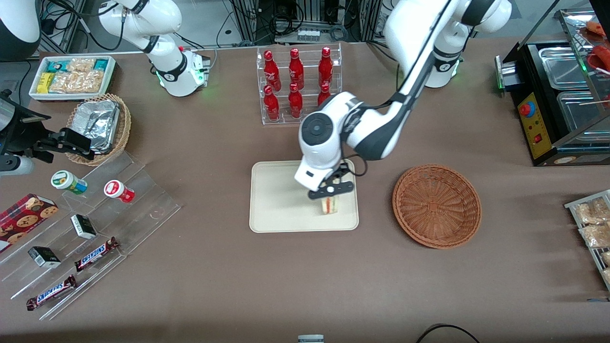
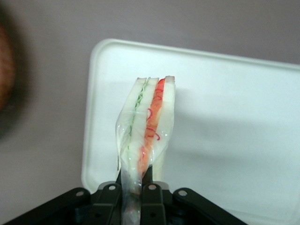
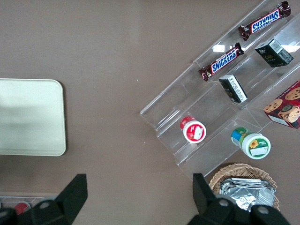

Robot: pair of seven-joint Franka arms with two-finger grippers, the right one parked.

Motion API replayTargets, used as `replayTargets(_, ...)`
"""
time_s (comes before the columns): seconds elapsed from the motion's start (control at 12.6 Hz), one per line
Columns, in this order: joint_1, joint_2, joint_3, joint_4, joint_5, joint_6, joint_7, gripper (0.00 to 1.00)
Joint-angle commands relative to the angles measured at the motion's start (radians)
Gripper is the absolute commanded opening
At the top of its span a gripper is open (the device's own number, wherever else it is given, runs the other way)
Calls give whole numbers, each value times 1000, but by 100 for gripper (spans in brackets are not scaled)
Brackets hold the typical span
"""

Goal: Place sandwich from basket to tray
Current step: 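Lift the sandwich and carry it over the cream tray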

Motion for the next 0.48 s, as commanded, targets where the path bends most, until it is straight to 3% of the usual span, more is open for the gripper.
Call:
replayTargets(0.0,-33,49,18,39,-9,42,22,0)
replayTargets(0.4,-36,91,16,39,-13,109,8,0)
